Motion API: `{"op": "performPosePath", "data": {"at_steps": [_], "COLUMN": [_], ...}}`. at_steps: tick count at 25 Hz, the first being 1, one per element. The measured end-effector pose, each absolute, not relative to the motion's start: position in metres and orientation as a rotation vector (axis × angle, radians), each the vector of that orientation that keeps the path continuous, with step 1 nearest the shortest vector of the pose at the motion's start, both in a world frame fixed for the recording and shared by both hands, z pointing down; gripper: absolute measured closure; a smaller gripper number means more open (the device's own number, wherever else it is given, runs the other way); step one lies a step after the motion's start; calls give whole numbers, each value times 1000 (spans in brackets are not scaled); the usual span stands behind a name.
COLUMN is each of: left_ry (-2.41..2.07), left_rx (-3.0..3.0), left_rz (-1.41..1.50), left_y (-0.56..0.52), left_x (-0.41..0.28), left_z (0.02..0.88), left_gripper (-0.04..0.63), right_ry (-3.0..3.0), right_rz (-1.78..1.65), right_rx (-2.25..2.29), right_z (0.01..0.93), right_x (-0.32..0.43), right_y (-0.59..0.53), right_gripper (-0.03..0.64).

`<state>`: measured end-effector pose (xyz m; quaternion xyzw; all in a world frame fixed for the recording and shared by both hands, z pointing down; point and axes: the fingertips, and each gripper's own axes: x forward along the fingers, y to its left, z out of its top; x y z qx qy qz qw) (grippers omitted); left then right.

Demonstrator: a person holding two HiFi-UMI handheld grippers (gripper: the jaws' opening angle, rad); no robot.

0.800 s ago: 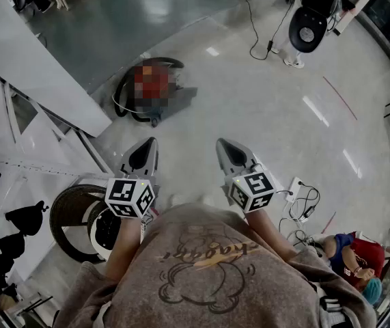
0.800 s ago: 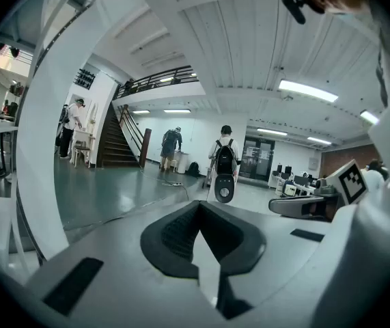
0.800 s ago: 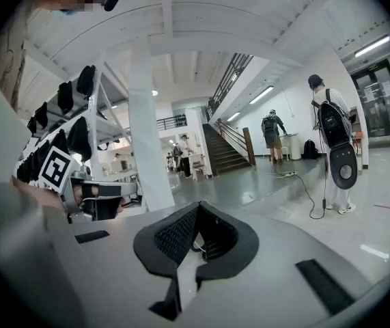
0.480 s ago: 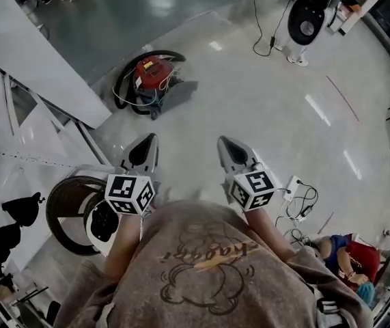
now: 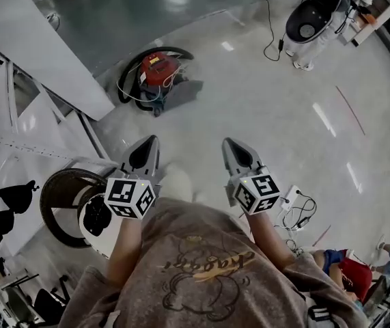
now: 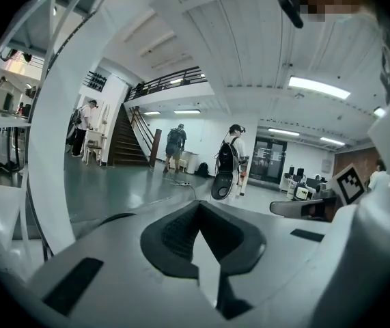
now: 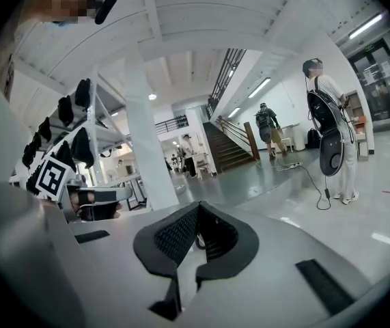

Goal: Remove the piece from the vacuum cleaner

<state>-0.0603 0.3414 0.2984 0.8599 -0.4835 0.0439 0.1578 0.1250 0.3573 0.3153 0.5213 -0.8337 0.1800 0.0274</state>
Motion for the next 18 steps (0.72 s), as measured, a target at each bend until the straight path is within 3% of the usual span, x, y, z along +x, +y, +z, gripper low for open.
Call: {"op": "performPosePath", "data": {"at_steps": [18], "left_ry": [-1299], "left_rx": [2485], "left_rz": [140], "left_y": [121], "left_x": [-79], "left_z": [305], "left_gripper": [594], "right_ry": [-2511], "right_rz": [562], "right_rx": [1636], "right_z": [323], "right_x": [98], "right_y": [151], "right_gripper": [617]}}
